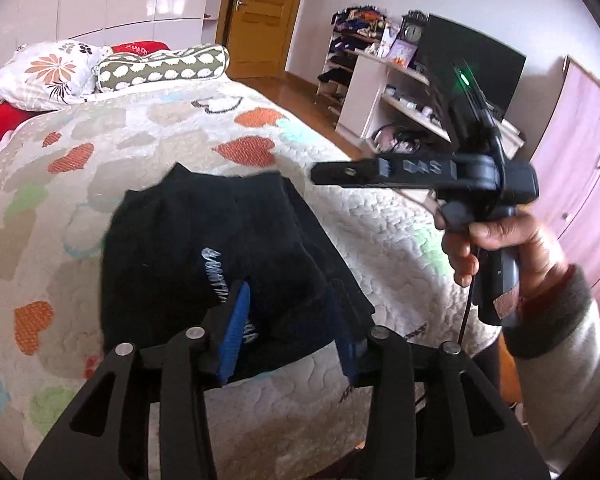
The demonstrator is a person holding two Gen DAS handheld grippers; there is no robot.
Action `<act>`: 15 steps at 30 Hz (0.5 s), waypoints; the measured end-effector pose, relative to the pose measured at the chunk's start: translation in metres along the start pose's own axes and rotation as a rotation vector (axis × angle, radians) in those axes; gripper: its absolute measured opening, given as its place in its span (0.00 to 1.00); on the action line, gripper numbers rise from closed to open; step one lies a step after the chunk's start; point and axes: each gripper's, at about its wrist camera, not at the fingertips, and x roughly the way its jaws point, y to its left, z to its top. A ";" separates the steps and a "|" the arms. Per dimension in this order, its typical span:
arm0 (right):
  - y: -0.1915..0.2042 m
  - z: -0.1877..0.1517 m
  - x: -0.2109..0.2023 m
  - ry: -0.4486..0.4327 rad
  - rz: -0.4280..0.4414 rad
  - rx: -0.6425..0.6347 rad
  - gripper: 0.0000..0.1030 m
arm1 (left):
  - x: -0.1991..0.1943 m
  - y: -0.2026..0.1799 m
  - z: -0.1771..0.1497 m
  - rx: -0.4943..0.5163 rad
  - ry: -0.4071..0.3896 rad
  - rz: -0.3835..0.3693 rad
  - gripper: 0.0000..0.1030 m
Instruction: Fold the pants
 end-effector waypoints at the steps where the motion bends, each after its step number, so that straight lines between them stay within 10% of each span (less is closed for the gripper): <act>1: 0.002 -0.001 -0.005 -0.012 0.024 0.009 0.69 | -0.007 0.006 0.001 -0.011 -0.012 0.000 0.50; 6: 0.016 -0.006 -0.008 -0.024 0.148 0.035 0.75 | -0.019 0.036 0.004 -0.048 -0.047 0.087 0.54; 15: 0.026 -0.031 0.048 0.104 0.079 0.047 0.76 | 0.006 0.059 -0.011 -0.116 0.008 0.167 0.59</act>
